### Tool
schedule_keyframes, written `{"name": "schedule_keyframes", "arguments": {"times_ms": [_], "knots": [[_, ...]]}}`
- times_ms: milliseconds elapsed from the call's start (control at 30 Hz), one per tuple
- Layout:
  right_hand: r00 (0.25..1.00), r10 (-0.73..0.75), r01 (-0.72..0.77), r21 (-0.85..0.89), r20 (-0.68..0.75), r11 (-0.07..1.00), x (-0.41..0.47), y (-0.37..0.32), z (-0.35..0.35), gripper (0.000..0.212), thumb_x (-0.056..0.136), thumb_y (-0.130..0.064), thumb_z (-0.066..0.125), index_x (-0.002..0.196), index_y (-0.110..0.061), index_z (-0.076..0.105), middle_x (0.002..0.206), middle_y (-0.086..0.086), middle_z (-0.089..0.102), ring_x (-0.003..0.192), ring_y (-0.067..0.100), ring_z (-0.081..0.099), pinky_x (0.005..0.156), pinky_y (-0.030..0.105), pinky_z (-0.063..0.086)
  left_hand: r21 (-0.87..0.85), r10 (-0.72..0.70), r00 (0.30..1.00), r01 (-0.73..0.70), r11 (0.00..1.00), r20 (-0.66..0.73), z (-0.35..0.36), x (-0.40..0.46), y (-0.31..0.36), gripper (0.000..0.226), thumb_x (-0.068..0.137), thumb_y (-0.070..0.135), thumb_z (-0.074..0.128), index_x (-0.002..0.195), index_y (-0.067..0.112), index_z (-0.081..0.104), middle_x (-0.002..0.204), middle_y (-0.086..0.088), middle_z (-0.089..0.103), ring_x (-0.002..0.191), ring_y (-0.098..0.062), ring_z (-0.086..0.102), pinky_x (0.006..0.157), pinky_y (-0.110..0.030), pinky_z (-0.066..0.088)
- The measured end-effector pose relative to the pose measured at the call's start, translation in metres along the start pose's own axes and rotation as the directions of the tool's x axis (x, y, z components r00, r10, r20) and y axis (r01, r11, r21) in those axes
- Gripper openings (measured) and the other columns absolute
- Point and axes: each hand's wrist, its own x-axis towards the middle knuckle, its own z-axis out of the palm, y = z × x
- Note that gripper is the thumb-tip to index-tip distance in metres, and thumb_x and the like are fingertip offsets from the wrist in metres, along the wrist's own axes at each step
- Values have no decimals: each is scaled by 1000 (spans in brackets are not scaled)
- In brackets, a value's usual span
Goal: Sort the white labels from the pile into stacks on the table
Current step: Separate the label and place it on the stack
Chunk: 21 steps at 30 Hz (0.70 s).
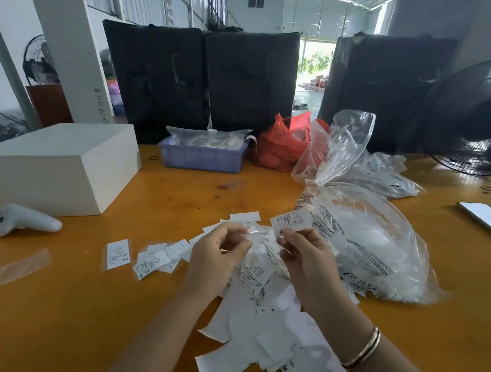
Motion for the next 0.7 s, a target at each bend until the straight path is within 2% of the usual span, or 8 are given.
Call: {"name": "schedule_keyframes", "arguments": {"times_ms": [67, 100, 200, 267, 400, 600, 700], "knots": [[1000, -13, 14, -22, 24, 1000, 0, 1, 1, 15, 82, -4, 66, 90, -16, 68, 79, 0, 71, 66, 9, 64, 63, 22, 46, 33, 29, 999, -29, 999, 27, 0, -1, 1, 16, 84, 17, 70, 96, 27, 65, 74, 12, 64, 72, 4, 60, 64, -6, 46], [999, -21, 22, -35, 41, 999, -1, 1, 2, 15, 78, -9, 70, 90, -17, 70, 81, 0, 71, 68, 9, 65, 62, 21, 47, 47, 37, 998, -39, 998, 43, 0, -2, 2, 15, 84, 18, 70, 97, 25, 65, 73, 12, 62, 70, 4, 58, 63, -7, 46], [995, -49, 61, -134, 92, 989, -5, -2, 5, 9, 62, -30, 76, 70, -27, 74, 76, -5, 71, 69, 6, 65, 65, 22, 45, 70, 40, 996, -46, 997, 84, -1, -3, 4, 15, 85, 20, 69, 99, 24, 65, 73, 10, 60, 70, 6, 56, 59, -8, 45], [992, -59, 79, -197, 107, 977, -6, -2, 5, 12, 58, -38, 75, 65, -29, 73, 73, -8, 69, 68, 4, 63, 69, 24, 42, 56, 26, 994, -33, 998, 109, -1, -3, 6, 15, 85, 21, 69, 98, 26, 64, 74, 9, 60, 70, 6, 56, 59, -8, 45], [991, -47, 77, -248, 124, 966, -6, 0, 4, 24, 55, -46, 77, 68, -27, 71, 76, -4, 66, 68, 6, 56, 68, 24, 42, 73, 19, 990, -30, 997, 138, -2, -3, 6, 17, 84, 24, 70, 93, 35, 61, 72, 14, 59, 74, 8, 57, 60, -9, 47], [995, -20, 45, -259, 97, 965, -1, 0, 2, 26, 52, -49, 79, 64, -27, 70, 73, -6, 66, 73, 10, 56, 69, 27, 41, 79, 86, 981, -101, 992, 175, 0, -4, 5, 22, 82, 21, 72, 89, 39, 60, 76, 27, 60, 72, 5, 58, 60, -7, 46], [995, 1, 26, -267, 103, 963, -1, 0, 2, 26, 53, -48, 78, 66, -26, 71, 72, -5, 67, 68, 10, 55, 61, 23, 42, 82, 90, 982, -105, 991, 163, 0, -4, 5, 24, 82, 22, 72, 88, 40, 58, 75, 27, 60, 74, 8, 58, 59, -5, 46]]}}
